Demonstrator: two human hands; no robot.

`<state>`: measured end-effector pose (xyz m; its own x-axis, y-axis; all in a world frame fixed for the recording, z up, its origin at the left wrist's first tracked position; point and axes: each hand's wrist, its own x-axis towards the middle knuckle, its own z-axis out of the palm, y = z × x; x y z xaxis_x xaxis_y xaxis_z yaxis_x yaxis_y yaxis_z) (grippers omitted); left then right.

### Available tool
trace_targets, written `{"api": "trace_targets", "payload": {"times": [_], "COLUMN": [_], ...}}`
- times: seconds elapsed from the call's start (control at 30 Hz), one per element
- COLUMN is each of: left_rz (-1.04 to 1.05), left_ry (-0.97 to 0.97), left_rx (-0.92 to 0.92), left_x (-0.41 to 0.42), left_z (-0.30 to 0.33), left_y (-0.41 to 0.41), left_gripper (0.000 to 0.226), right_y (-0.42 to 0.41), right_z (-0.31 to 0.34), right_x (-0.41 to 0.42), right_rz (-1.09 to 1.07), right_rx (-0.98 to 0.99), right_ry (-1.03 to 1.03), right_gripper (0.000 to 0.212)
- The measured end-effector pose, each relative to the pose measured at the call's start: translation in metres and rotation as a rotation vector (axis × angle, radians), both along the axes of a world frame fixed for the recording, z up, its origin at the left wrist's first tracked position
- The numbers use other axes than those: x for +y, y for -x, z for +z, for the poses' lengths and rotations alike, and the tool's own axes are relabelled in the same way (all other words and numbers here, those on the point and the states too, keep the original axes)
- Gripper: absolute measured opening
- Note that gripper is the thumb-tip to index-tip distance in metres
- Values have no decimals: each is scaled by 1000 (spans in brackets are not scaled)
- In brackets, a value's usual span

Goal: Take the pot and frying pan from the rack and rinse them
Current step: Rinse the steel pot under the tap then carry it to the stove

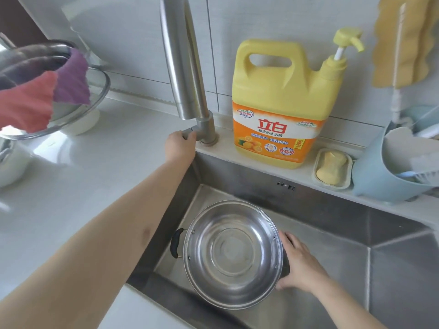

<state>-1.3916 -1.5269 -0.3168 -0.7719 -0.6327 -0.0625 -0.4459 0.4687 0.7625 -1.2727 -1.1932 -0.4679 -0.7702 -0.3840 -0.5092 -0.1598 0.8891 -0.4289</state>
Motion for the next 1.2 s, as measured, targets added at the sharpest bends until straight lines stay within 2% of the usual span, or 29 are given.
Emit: {"api": "trace_targets", "payload": {"times": [0.23, 0.57, 0.8, 0.87, 1.03, 1.13, 1.2], "left_rz": [-48, -94, -90, -215, -697, -872, -897], "left_ry": [42, -96, -54, 18, 261, 442, 495], "left_rx": [-19, 61, 33, -94, -643, -900, -972], "left_x": [-10, -26, -9, -12, -18, -18, -20], "left_z": [-1, -15, -35, -64, -119, -130, -135], "left_y": [0, -1, -42, -79, -166, -180, -175], "left_gripper": [20, 27, 31, 47, 116, 132, 136], "right_y": [2, 4, 4, 5, 5, 6, 6], "right_z": [-4, -8, -7, -7, -8, -10, -13], "right_x": [1, 2, 2, 2, 3, 4, 6], "right_rz": [15, 27, 32, 32, 26, 22, 14], "right_rx": [5, 7, 9, 10, -5, -20, -39], "right_ry": [-10, -16, -7, 6, 36, 54, 84], "right_gripper": [147, 147, 147, 148, 147, 147, 146]}}
